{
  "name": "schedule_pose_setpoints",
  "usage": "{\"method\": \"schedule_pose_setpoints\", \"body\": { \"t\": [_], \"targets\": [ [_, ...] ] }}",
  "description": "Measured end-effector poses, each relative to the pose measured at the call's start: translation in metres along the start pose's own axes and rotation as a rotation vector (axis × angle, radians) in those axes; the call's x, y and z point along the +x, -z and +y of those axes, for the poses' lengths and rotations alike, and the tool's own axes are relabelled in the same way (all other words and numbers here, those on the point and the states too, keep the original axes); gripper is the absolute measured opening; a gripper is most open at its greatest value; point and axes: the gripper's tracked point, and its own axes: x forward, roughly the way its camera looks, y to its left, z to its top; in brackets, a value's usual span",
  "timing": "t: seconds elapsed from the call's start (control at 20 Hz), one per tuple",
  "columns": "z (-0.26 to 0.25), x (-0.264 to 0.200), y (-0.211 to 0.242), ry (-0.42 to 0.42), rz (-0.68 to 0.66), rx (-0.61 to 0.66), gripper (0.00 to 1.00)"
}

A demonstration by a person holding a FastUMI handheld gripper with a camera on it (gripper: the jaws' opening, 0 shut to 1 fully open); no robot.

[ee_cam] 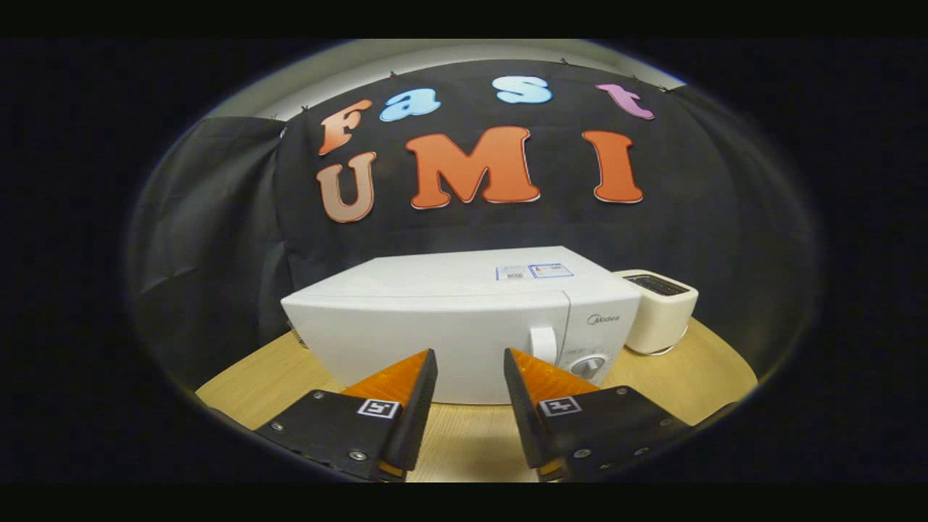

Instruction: Open the microwave, put the food inside, and close the microwave door.

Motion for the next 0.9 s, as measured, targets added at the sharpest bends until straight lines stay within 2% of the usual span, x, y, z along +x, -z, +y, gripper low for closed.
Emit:
{"method": "schedule_pose_setpoints", "body": {
  "t": [0.2,0.4,0.75,0.9],
  "targets": [
    [-0.019,-0.044,-0.044,0.009,-0.085,-0.02,0.75],
    [-0.046,-0.082,-0.073,0.044,-0.121,-0.007,0.86],
    [-0.088,-0.132,-0.112,0.13,-0.179,-0.007,0.89],
    [-0.089,-0.141,-0.134,0.136,-0.217,-0.025,0.91]
  ]
}}
